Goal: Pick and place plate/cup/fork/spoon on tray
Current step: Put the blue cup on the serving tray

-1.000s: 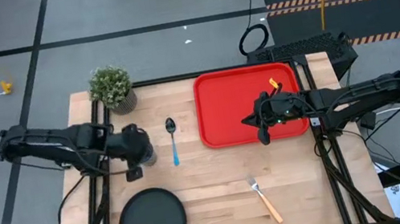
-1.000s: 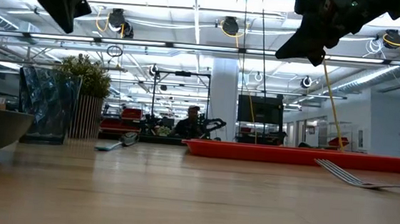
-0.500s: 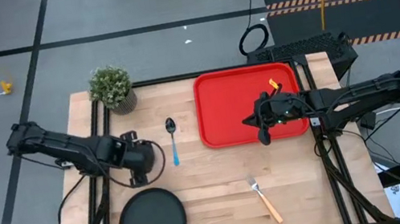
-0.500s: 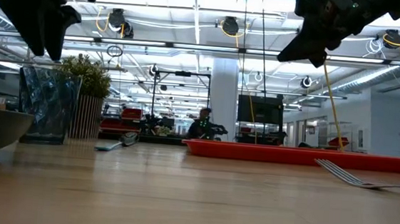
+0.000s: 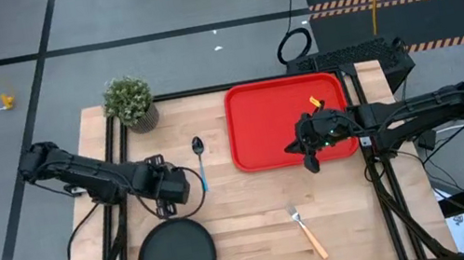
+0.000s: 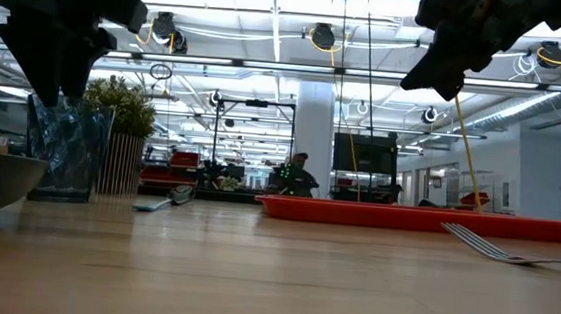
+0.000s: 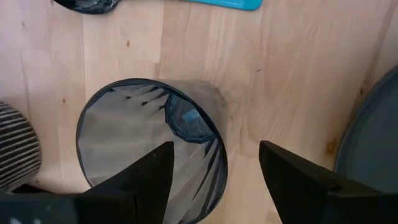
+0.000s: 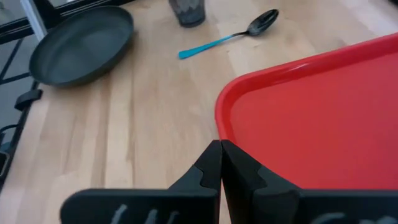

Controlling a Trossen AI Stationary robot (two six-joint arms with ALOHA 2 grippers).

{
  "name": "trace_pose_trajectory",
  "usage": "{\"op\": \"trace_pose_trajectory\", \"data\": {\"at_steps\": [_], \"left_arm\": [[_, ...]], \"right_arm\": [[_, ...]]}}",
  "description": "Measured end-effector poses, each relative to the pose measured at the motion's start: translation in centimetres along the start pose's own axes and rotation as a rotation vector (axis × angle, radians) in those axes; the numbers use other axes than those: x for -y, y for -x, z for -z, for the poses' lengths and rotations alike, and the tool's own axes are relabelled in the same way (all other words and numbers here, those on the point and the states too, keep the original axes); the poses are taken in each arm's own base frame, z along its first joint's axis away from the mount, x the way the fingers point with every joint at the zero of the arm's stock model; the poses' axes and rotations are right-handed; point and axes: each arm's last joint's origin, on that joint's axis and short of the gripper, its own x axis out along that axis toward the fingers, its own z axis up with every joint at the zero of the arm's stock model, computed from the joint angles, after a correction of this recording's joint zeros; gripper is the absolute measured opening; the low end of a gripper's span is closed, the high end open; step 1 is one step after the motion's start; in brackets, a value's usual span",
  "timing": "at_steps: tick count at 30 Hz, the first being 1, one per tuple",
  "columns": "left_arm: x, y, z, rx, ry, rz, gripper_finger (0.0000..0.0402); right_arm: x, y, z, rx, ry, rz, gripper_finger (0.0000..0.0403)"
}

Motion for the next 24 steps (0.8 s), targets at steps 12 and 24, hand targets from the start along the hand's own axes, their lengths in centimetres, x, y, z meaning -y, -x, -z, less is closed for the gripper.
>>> {"op": "trace_pose_trajectory", "data": {"at_steps": [12, 24], "left_arm": [[-0.3, -0.1, -0.2, -0.008, 0.027, 0.027, 0.0090], [-0.2, 0.3, -0.8, 0.046, -0.081, 0.047, 0.0012]], "right_arm": [[-1.3, 0.0, 0.4, -0.015, 0.030, -0.061, 0.0000], [-1.9, 0.1, 0.1, 0.027, 0.042, -0.092, 0.0000]]}}
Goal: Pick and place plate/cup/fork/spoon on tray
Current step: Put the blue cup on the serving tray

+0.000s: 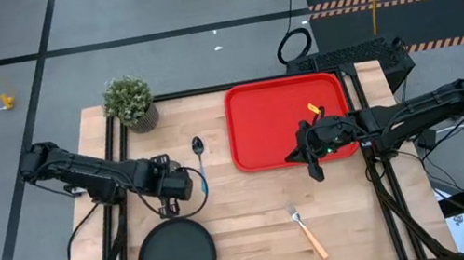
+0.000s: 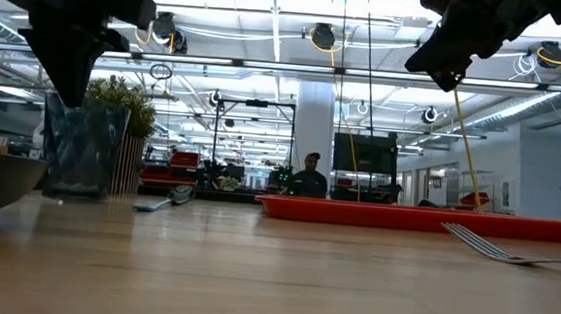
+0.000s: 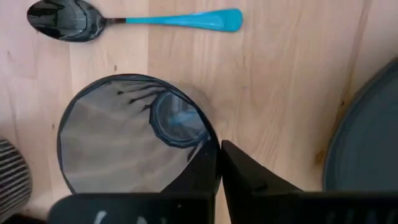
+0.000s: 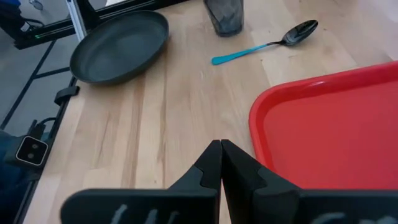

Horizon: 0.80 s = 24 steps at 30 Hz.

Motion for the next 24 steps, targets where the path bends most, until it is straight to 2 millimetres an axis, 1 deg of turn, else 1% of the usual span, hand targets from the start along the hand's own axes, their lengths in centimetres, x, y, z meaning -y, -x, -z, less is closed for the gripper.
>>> {"op": "trace_pose_trajectory", "data": {"at_steps": [2, 5, 11, 16, 19, 22, 24], "left_arm": [[-0.2, 0.9, -0.3, 0.003, -0.023, 0.001, 0.0008], [-0.7, 2.9, -1.0, 0.040, -0.037, 0.004, 0.0008], [-1.9, 8.0, -3.1, 0.239, -0.152, -0.016, 0.0007], [-3.8, 11.5, -4.1, 0.369, -0.196, -0.093, 0.0007], [-5.0, 13.0, -4.5, 0.419, -0.217, -0.141, 0.0007], [-6.2, 13.8, -5.6, 0.448, -0.255, -0.184, 0.0007], [-6.8, 13.9, -6.4, 0.440, -0.295, -0.208, 0.0007]], "right_arm": [[0.0, 0.0, 0.0, 0.000, 0.001, 0.001, 0.0000], [0.0, 0.0, 0.0, 0.001, 0.026, 0.002, 0.0000], [0.0, 0.0, 0.0, 0.001, 0.098, 0.004, 0.0000], [0.0, 0.0, 0.0, 0.000, 0.146, 0.004, 0.0000], [0.0, 0.0, 0.0, -0.001, 0.167, 0.005, 0.0000], [0.0, 0.0, 0.0, -0.001, 0.178, 0.005, 0.0000], [0.1, 0.0, 0.0, -0.004, 0.178, 0.005, 0.0000]]}}
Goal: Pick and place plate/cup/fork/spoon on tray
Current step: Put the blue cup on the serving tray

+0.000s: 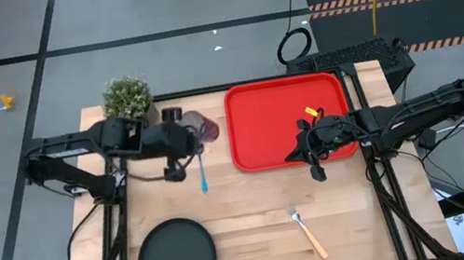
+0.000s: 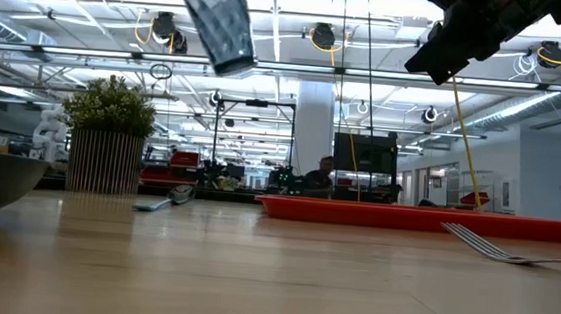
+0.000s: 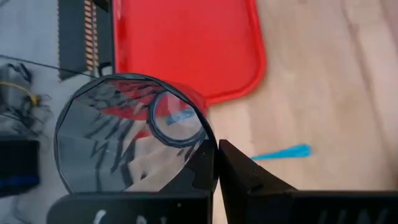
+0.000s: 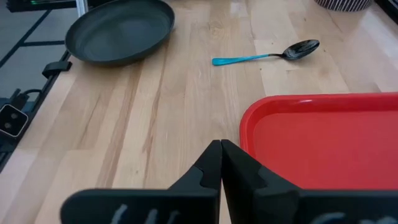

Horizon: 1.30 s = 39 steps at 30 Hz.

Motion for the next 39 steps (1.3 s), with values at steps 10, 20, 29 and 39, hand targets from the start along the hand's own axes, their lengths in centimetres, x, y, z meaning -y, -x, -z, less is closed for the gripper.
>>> {"op": "trace_pose_trajectory", "data": {"at_steps": [10, 20, 29, 39], "left_arm": [[-4.5, -2.8, -3.7, 0.005, -0.201, -0.074, 0.0008], [-9.5, -5.9, -5.6, -0.022, -0.296, -0.120, 0.0007], [-12.4, -12.1, -4.4, -0.076, -0.314, -0.003, 0.0006], [-13.7, -19.1, -2.5, -0.154, -0.341, 0.131, 0.0006]], "right_arm": [[0.1, 0.1, 0.9, -0.097, -0.005, 0.011, 0.0000], [0.1, 0.0, 0.9, -0.093, -0.056, 0.011, 0.0000], [0.1, 0.1, 1.0, -0.099, -0.084, 0.013, 0.0000], [0.2, 0.1, 1.6, -0.163, -0.112, 0.024, 0.0000]]}}
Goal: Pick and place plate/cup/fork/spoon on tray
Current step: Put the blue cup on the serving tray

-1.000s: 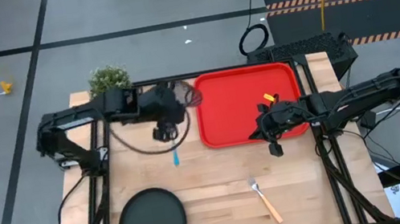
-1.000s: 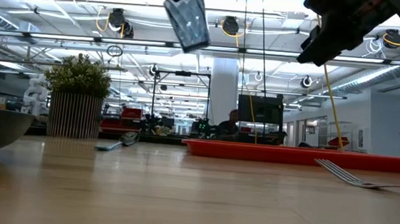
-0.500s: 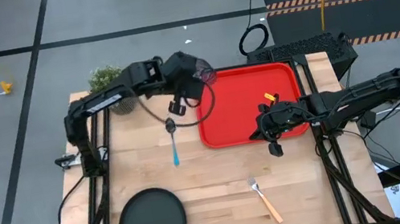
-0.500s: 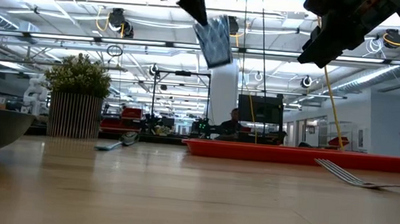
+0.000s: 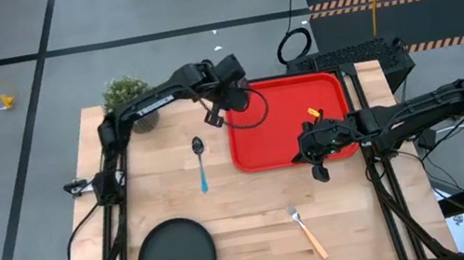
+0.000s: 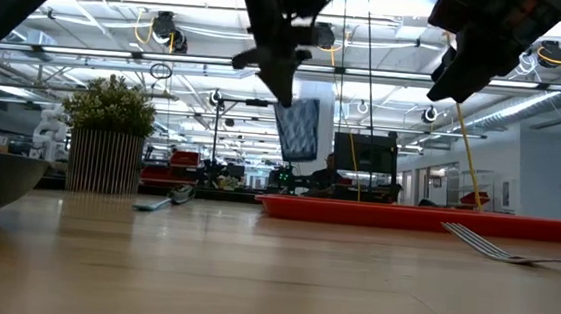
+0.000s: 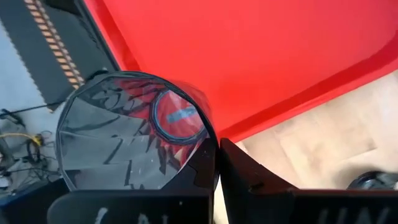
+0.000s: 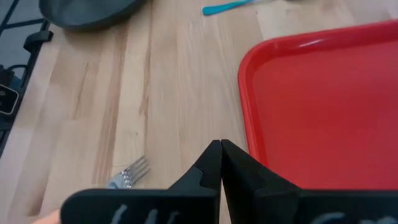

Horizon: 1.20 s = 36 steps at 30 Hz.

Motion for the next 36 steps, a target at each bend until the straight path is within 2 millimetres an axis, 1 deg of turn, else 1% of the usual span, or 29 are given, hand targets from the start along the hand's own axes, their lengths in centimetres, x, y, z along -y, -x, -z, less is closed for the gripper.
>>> {"op": "trace_pose_trajectory", "data": {"at_steps": [4, 8, 12, 14, 19, 25, 32, 36], "left_arm": [[-0.5, -2.1, 0.7, 0.010, 0.011, 0.046, 0.0013], [-1.0, -3.5, 1.3, 0.025, 0.005, 0.063, 0.0009], [-1.5, -4.2, 1.8, 0.065, -0.006, 0.082, 0.0006], [-1.6, -4.4, 2.1, 0.090, -0.005, 0.093, 0.0012], [-1.7, -5.6, 2.5, 0.078, -0.020, 0.113, 0.0019], [-2.0, -6.6, 2.7, 0.079, -0.029, 0.104, 0.0009], [-2.2, -6.6, 2.6, 0.078, -0.023, 0.077, 0.0050], [-2.3, -6.6, 2.8, 0.037, -0.024, 0.056, 0.0060]], "right_arm": [[0.0, 0.0, 0.0, -0.005, 0.000, 0.001, 0.0000], [0.0, 0.0, 0.1, -0.006, 0.000, 0.001, 0.0000], [0.0, 0.0, 0.1, -0.006, 0.000, 0.001, 0.0000], [0.0, 0.0, 0.1, -0.006, 0.004, 0.001, 0.0000], [0.0, 0.0, 0.0, -0.003, 0.002, 0.001, 0.0000], [0.0, 0.0, 0.0, -0.003, 0.000, 0.001, 0.0000], [0.0, 0.0, 0.0, -0.003, 0.003, 0.001, 0.0000], [0.0, 0.0, 0.0, -0.003, 0.004, 0.001, 0.0000]]}}
